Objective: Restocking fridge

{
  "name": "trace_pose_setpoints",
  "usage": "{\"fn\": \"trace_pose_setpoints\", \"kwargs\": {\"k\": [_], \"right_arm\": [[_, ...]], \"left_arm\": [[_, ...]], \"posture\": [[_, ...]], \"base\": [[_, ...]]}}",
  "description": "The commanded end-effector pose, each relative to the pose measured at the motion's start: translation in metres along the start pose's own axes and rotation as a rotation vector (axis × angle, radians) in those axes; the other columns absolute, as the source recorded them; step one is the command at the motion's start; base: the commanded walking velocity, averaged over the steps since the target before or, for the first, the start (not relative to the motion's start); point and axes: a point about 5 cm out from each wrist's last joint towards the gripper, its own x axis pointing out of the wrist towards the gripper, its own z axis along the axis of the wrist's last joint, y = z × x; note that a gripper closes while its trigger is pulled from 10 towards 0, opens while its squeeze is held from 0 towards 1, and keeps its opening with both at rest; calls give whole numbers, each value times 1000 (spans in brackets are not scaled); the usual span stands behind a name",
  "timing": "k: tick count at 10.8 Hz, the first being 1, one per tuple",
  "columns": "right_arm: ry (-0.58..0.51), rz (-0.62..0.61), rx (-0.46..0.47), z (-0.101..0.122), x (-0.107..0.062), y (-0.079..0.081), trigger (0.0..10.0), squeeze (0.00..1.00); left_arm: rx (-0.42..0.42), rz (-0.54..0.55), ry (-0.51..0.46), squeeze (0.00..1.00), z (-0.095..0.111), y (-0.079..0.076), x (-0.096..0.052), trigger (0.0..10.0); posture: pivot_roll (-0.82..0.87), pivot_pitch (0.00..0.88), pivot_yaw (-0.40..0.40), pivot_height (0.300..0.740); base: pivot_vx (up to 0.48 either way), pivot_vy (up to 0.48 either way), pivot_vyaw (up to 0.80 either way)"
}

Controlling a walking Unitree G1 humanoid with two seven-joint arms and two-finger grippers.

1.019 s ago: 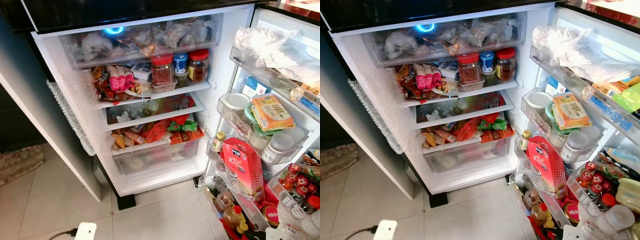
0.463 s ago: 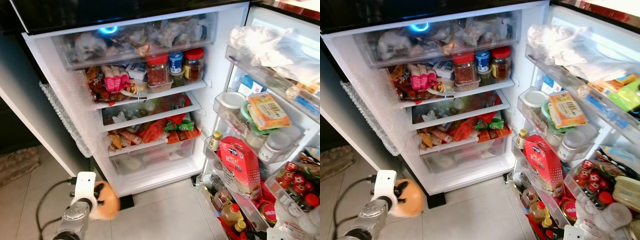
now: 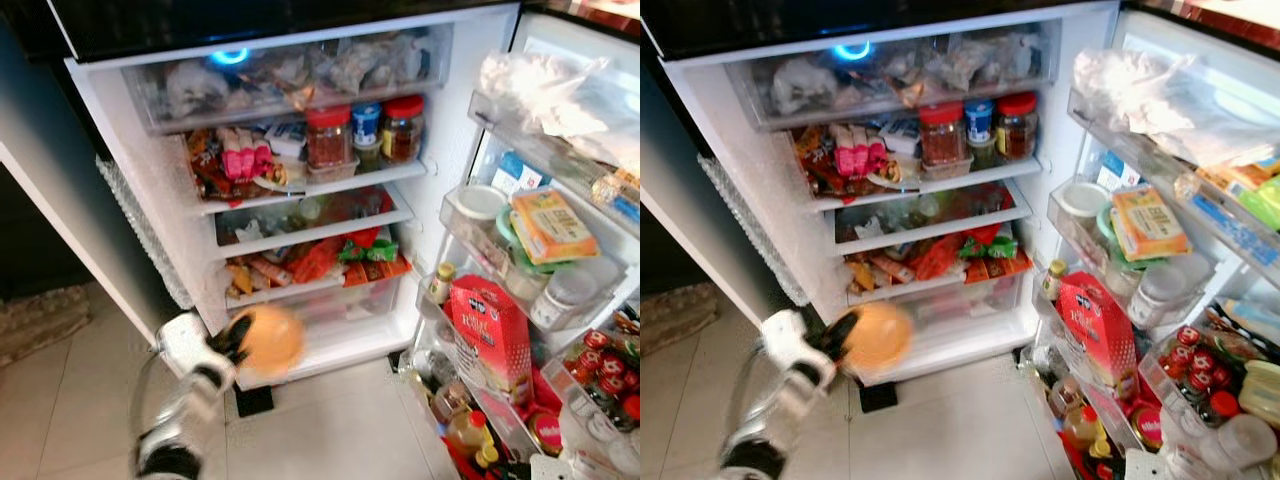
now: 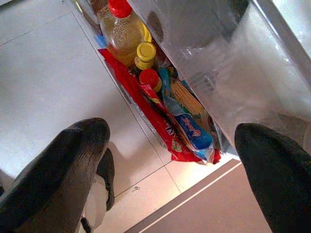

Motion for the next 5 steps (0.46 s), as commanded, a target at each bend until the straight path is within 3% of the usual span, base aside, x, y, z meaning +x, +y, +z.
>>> {"fn": "trace_pose_setpoints", "kwargs": {"k": [1,2,3,5], "right_arm": [[16,2,-11,-3,0,-2,10000,0],[18,6,-20,-3,0,-2,10000,0],[22,9,-24,-4,-1,-2,10000,0],[26,7,-28,-4,-1,-1,10000,0]], "left_arm": [[-47,-29,-4,0,0,-2,-2,10000],[-114,-89,-9,0,-1,-9,0,10000],[-128,-94,-7,0,2,-11,-3,10000],[-100,-114,4,0,5,-14,-2,10000]], "posture": [[19,0,26,740],[23,0,26,740],[20,0,30,740],[22,0,31,740]], "base": [[0,0,0],[0,0,0],[0,0,0],[276,0,0]]}}
